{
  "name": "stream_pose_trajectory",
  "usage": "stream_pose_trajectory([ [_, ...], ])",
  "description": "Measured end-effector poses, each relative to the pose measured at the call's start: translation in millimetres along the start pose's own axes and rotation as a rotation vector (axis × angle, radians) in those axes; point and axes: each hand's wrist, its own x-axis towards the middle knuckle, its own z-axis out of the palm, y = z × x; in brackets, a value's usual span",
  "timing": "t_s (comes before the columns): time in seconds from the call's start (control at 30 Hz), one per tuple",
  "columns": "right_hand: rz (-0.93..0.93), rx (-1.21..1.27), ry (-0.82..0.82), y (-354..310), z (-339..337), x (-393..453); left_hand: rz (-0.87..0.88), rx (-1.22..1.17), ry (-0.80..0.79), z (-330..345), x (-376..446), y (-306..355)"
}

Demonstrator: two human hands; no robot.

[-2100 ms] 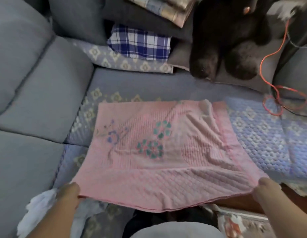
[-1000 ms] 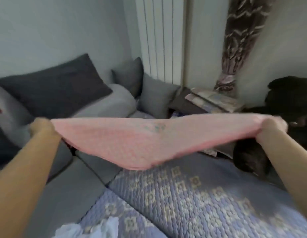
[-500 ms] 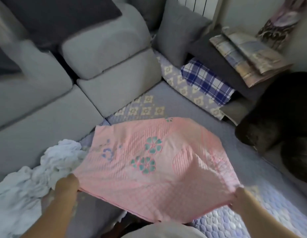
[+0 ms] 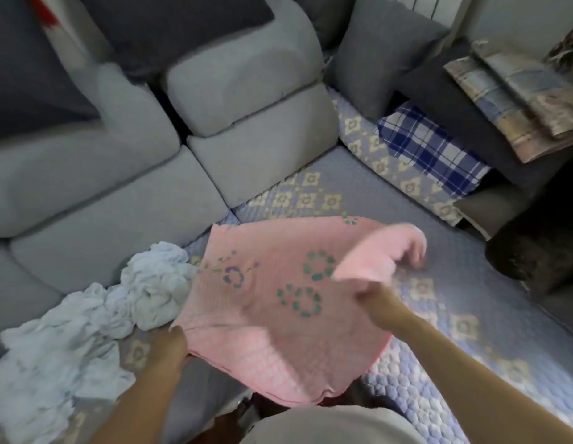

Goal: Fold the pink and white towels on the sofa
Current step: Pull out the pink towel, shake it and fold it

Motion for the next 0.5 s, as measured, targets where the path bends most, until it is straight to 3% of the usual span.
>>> stream_pose_trajectory([
  [0.03, -0.018, 0.003, -0.188, -17, 21, -9, 0.008, 0.003, -0.013, -2, 1, -5],
  [0.07, 0.022, -0.047, -0.203, -17, 39, -11, 0.021, 0.002, -0.034, -4, 6, -14],
  [0.2, 0.215, -0.145, 0.076, 14, 51, -5, 0.015, -0.005, -0.107, -12, 10, -40],
  [0.5, -0.017, -0.462, -0.251, -5, 116, -35, -0.119, -0.086, -0.225, -17, -1, -67],
])
